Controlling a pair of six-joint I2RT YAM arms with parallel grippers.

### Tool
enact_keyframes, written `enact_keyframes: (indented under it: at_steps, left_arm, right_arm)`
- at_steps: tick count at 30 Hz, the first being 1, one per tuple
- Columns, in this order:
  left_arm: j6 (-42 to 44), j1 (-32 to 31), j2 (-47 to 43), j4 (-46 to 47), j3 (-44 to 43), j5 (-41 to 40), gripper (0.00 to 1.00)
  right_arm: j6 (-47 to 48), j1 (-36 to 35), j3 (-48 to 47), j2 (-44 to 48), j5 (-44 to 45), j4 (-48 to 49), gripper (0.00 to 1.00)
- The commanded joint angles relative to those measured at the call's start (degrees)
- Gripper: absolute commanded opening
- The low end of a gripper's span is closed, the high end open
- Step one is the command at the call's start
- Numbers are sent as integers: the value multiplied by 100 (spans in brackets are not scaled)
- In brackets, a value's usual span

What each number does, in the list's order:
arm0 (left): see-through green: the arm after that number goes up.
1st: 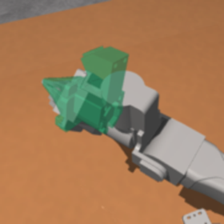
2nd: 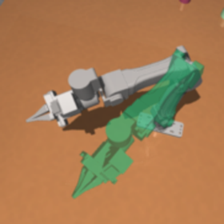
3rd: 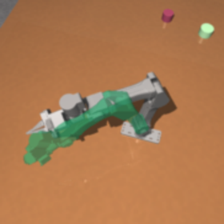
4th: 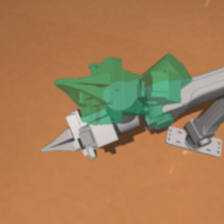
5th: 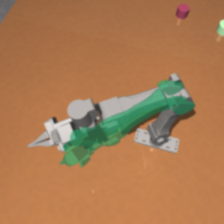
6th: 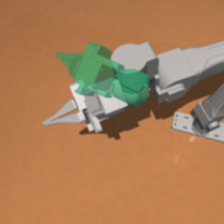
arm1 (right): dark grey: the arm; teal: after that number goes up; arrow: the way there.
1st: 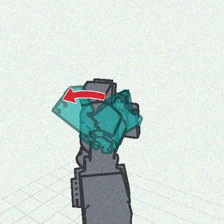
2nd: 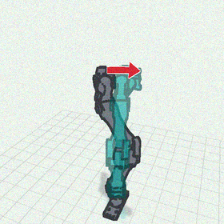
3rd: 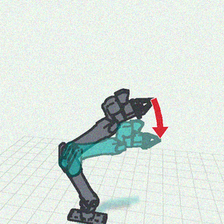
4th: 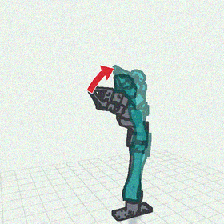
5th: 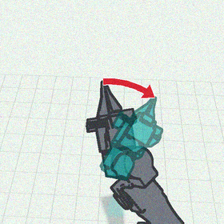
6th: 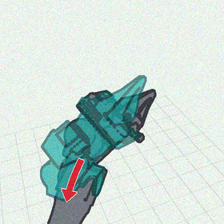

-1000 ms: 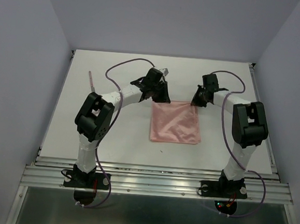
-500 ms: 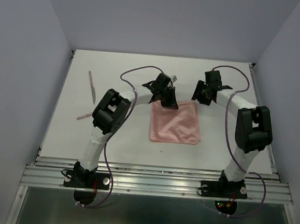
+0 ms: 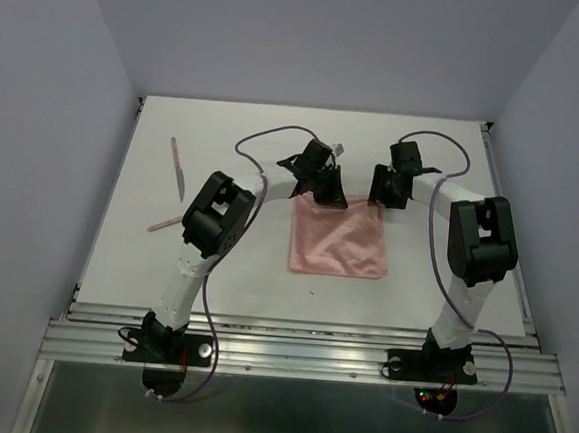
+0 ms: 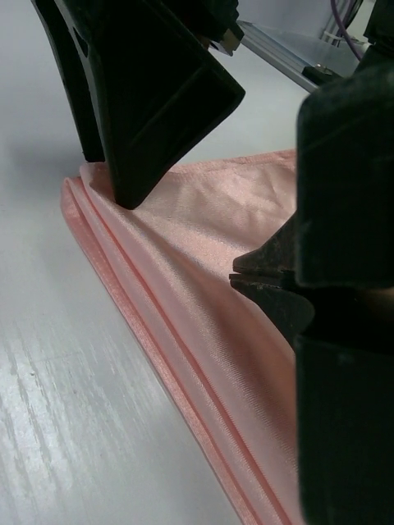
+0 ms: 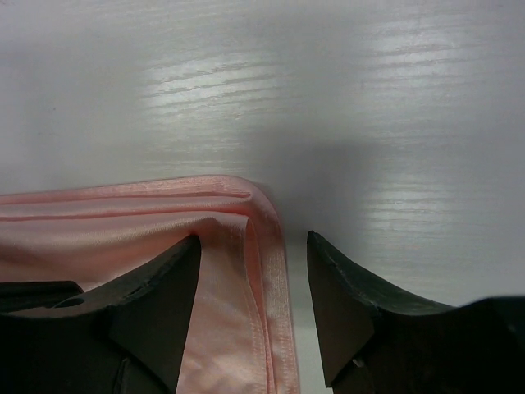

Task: Fold the napkin into a case and place the utensils inside
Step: Pick up the lower triangle-folded napkin from the center of the board.

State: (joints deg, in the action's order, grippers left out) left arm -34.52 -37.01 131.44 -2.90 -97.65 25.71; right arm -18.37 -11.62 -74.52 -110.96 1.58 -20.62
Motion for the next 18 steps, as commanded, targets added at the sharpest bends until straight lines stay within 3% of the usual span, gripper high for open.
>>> enact_keyframes:
  at_steps: [1,18]
  left_arm:
    - [112,1,-153,-105,-395,144,0]
    - [253,19,637,-651,-1318,-66,0]
  right_arm:
    - [395,19,-98,12,184,295,60]
    - [361,19,-63,-102,-299,533,49]
